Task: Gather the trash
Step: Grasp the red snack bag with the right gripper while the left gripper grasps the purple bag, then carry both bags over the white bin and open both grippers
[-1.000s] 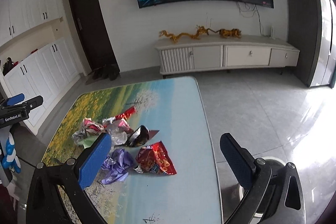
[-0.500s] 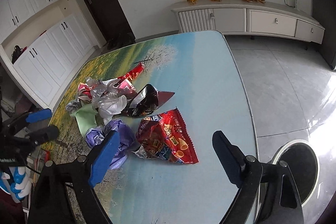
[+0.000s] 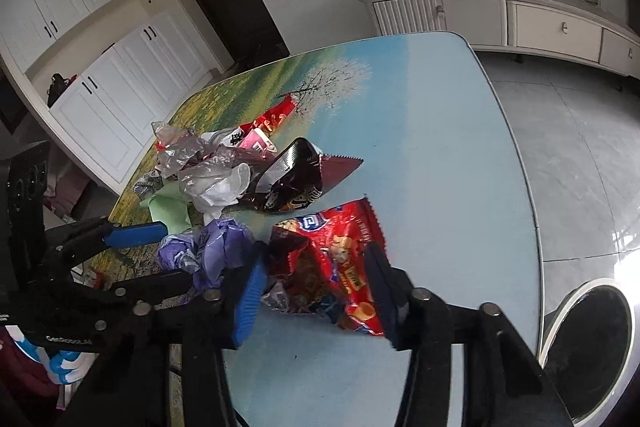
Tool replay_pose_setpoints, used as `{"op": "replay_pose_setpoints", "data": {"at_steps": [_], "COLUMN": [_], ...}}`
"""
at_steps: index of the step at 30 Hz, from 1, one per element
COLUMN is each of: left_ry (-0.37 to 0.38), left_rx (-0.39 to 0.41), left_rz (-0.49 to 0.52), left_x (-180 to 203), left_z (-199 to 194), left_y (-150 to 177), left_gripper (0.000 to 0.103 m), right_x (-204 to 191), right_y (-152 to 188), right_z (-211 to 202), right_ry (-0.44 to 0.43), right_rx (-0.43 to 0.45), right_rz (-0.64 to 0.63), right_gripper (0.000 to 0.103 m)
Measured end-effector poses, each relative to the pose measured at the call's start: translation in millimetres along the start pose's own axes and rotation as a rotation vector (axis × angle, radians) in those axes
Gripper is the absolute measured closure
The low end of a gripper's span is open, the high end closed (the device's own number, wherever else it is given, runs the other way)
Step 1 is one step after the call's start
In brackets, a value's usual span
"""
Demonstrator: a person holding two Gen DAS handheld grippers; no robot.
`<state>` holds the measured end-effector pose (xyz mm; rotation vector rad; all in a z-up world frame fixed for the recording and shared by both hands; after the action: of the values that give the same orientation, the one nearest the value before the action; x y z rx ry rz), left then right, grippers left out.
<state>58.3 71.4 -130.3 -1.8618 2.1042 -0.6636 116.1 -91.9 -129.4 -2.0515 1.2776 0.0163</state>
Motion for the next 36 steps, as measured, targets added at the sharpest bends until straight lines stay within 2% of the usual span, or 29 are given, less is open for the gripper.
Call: {"op": "replay_pose_setpoints", "data": {"at_steps": [1,4,6,7,8,10,17,24,30,36], "left_ry": [0.005,0.014,0.018,0.022,0.032,0.051,0.037,0.039,0.093,0.194], "left_rx": [-0.009,-0.004,0.008,0.015,0.015,0.016,0.074,0.140,0.178,0.169], "left_rz": [-0.002,-0.005,-0.006,-0.008,-0.010,-0.026,-0.023,0.006,0.097,0.212], "left_x": [-1,-1,1,0,0,-3,-6,4,50,126], "left_z": [2,1,-2,-5,-7,-12,-41,-71,-82,-65], "left_y": [2,6,9,10,11,14,29,24,-5,-43], "left_gripper": [0.052,0.057,0.060,0.067,0.087,0.086,0.087,0.087,0.087,0.087], "right_x": [-1,-6,-10,-12,-14,-18,-32,-36,-7,60], "right_y": [1,5,7,7,7,6,8,8,9,23], "right_z": [0,-5,-9,-11,-13,-20,-38,-67,-112,-161], "right_ry": [-0.008,-0.030,-0.036,-0.037,-0.040,-0.044,-0.048,-0.038,0.016,0.136], "right_rx": [-0.001,0.003,0.008,0.014,0.020,0.036,0.080,0.154,0.249,0.330], "right_rz": [-0.004,-0.021,-0.035,-0.039,-0.041,-0.045,-0.064,-0.052,0.016,0.163], "right_gripper": [0.075,0.089,0.092,0.093,0.093,0.094,0.096,0.096,0.096,0.096]}}
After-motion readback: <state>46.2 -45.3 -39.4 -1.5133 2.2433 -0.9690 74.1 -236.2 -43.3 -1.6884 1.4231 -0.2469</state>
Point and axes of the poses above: each gripper's, at about its wrist camera, not at the fingertips, and z roughly the way its jaws point, x to its right, y to its underside, the point moved 2 cm from there along z, roughly the way its jaws point
